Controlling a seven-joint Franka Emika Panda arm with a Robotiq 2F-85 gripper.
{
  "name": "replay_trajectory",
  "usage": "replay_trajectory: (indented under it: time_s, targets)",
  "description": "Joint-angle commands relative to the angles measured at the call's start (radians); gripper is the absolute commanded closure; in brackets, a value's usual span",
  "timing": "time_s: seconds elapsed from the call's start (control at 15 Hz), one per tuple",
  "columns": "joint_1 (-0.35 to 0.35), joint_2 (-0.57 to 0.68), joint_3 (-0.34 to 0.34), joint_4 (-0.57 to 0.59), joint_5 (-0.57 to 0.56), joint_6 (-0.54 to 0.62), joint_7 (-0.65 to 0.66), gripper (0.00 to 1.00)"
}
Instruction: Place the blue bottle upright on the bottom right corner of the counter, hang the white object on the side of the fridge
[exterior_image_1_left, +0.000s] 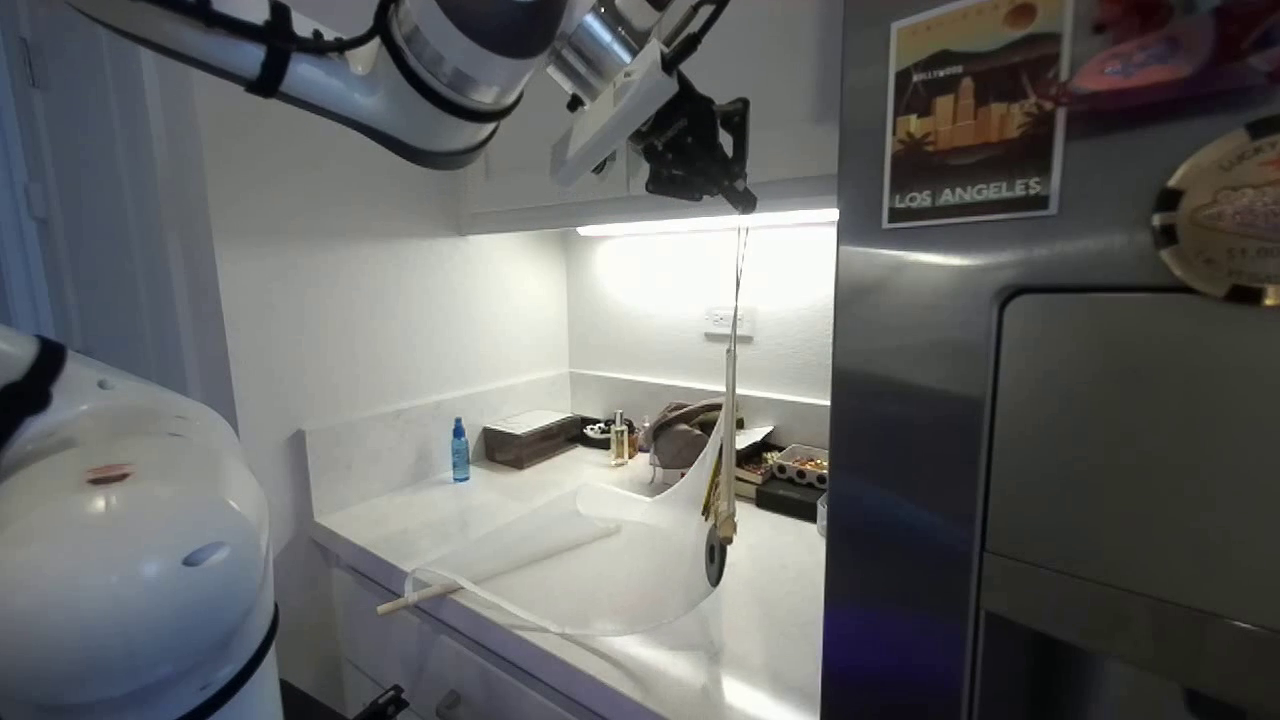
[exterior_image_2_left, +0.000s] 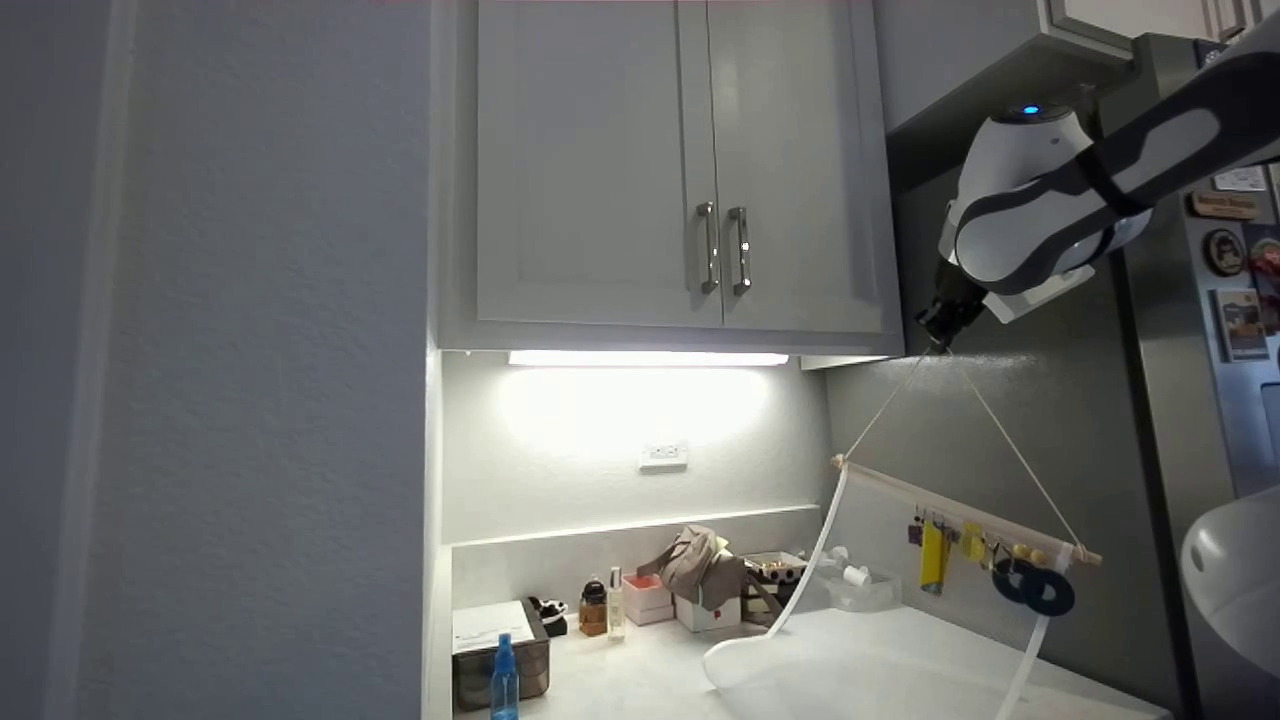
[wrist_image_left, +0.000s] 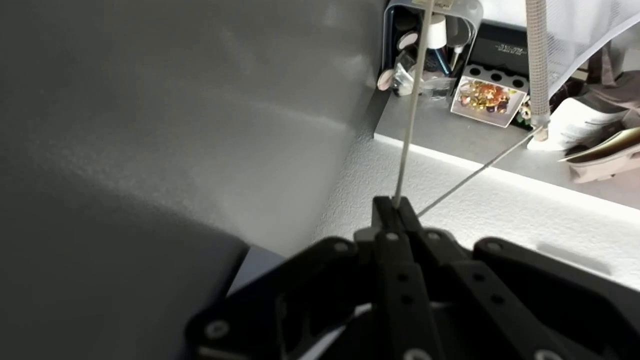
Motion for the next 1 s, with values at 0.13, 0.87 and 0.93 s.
replay_trajectory:
  time_s: [0.13, 0.87, 0.93]
  targets:
    - [0.015, -0.005, 0.031, 0.118, 0.032, -0.083, 0.022, 1.00]
    - [0.021, -0.005, 0.084, 0.359, 0.023, -0.286, 0.096, 1.00]
    - [0.019, -0.006, 0.087, 0.377, 0.020, -0.296, 0.103, 1.00]
